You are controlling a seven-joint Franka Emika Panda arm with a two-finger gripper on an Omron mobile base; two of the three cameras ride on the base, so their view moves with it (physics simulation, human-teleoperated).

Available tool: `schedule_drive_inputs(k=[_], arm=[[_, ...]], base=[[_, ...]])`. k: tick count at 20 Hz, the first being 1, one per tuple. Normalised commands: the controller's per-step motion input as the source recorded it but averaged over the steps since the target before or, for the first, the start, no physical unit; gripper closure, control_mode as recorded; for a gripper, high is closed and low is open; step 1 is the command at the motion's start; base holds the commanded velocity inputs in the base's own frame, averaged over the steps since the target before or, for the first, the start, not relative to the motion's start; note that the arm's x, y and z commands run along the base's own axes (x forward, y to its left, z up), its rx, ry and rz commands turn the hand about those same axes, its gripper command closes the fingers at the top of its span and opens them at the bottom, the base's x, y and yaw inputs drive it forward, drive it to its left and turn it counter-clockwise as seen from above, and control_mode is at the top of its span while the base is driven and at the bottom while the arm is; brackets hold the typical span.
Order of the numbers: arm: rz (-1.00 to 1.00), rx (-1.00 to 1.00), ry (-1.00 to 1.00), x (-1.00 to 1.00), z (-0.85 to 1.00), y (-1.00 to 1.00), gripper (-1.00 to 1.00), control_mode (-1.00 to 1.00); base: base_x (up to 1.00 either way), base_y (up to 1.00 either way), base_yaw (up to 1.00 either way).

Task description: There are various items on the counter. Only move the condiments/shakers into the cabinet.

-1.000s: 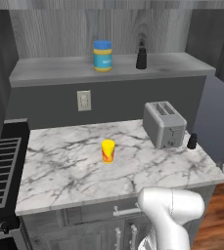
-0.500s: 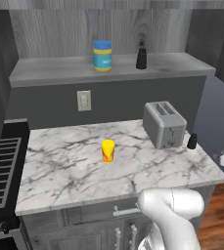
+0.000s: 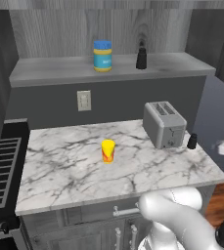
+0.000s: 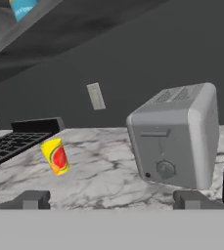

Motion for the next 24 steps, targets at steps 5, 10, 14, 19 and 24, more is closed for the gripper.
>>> schedule_drive_inputs(k=[5,10,14,19,24], arm=[[0.18,0.00,-0.02,0.20,-0.32,-0.47,-1.00,-1.00],[0.14,0.00,-0.05,0.08,-0.17,-0.42,-1.00,-1.00],[0.06,0.00,-0.01,0.11,-0.03,-0.19,-1.00,-1.00],[0.06,0.00,-0.02,0.16,0.00,-0.09,-1.00,-1.00],[0.06,0.00,0.00,0.17,0.00,0.00,-1.00,-1.00]], base=[[0.00,0.00,0.00],[0.00,0.00,0.00],[0.00,0.00,0.00],[0.00,0.00,0.00],[0.00,0.00,0.00]])
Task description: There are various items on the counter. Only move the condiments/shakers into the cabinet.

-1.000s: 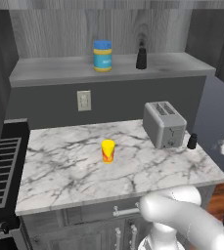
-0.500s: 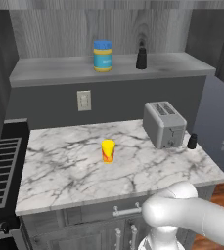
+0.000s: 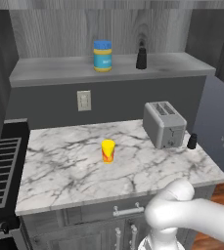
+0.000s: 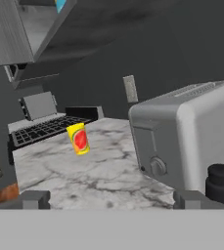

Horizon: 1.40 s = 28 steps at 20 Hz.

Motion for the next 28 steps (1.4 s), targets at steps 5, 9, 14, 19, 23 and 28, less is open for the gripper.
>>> schedule_drive_inputs(k=[5,9,14,19,23,28], arm=[[0.06,0.00,0.00,0.20,-0.05,0.00,-1.00,-1.00],[0.04,0.00,0.00,0.21,-0.07,0.00,-1.00,-1.00],[0.05,0.00,0.00,0.17,-0.17,0.00,-1.00,-1.00],[0.06,-0.01,0.00,0.15,-0.21,0.05,-1.00,-1.00],[0.04,0.00,0.00,0.16,-0.24,0.00,-1.00,-1.00],[0.02,0.00,0.00,0.28,-0.20,0.00,-1.00,-1.00]], base=[[0.00,0.00,0.00],[0.00,0.00,0.00],[0.00,0.00,0.00],[0.00,0.00,0.00],[0.00,0.00,0.00],[0.00,0.00,0.00]])
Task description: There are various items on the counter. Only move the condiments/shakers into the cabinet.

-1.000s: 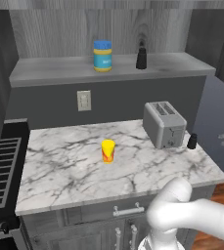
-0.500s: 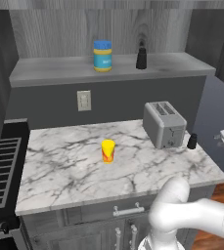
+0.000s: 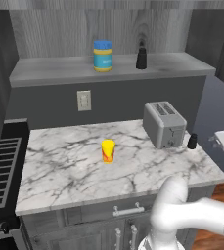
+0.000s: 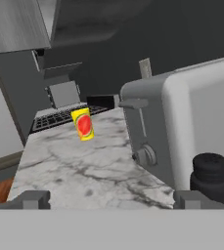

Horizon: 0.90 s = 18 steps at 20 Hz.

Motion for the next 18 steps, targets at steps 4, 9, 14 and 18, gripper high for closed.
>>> schedule_drive_inputs(k=[4,9,14,18], arm=[[0.02,0.00,0.00,0.32,-0.14,0.00,-1.00,-1.00],[0.02,0.00,0.00,0.28,-0.13,0.00,-1.00,-1.00],[0.01,0.00,0.00,0.23,-0.16,0.00,-1.00,-1.00],[0.01,0.00,0.00,0.19,-0.14,0.03,-1.00,-1.00]], base=[[0.00,0.00,0.00],[0.00,0.00,0.00],[0.00,0.00,0.00],[0.00,0.00,0.00]])
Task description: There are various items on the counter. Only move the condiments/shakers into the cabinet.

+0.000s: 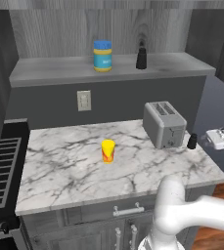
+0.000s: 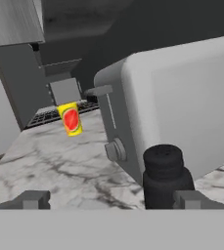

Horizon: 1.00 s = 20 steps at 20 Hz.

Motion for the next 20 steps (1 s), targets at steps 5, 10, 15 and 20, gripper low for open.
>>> schedule_drive_inputs(k=[5,10,15,20], arm=[[0.00,0.00,0.00,0.13,-0.03,0.16,-1.00,-1.00],[0.00,0.00,0.00,0.08,-0.03,0.10,-1.00,-1.00],[0.00,0.00,0.00,0.01,-0.09,0.00,-1.00,-1.00],[0.00,0.00,0.00,0.00,-0.04,0.05,-1.00,-1.00]], base=[[0.00,0.00,0.00],[0.00,0.00,0.00],[0.00,0.00,0.00],[0.00,0.00,0.00]])
